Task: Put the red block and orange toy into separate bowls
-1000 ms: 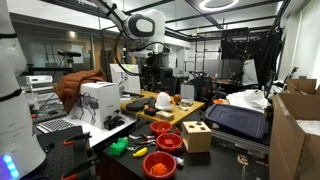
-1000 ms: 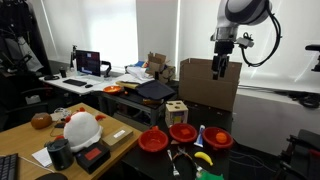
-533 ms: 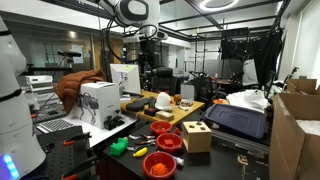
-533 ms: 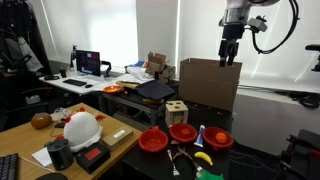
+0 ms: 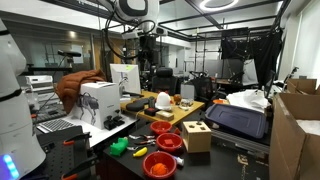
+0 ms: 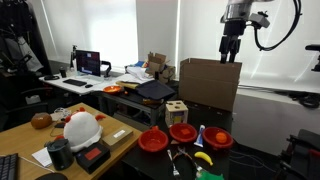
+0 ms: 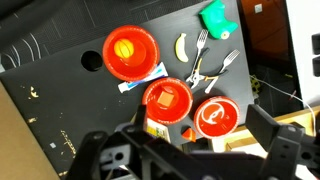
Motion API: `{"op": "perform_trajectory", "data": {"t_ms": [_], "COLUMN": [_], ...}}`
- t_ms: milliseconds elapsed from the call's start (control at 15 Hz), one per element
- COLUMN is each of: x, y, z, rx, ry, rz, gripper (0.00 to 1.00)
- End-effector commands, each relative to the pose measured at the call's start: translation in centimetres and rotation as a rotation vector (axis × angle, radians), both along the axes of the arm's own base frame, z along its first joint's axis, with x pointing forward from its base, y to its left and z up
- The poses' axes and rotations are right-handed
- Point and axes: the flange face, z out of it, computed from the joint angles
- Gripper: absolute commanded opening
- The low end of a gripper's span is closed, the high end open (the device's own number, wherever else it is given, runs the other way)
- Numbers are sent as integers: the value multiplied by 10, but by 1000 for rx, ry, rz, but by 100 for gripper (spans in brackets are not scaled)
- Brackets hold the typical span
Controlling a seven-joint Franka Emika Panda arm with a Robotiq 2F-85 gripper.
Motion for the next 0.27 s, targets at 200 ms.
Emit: {"op": "perform_trajectory", "data": {"t_ms": [200], "x": [-1], "y": [-2], "z": [-2], "rx": [1], "ry": [32], "rz": [0], "gripper": [100]}}
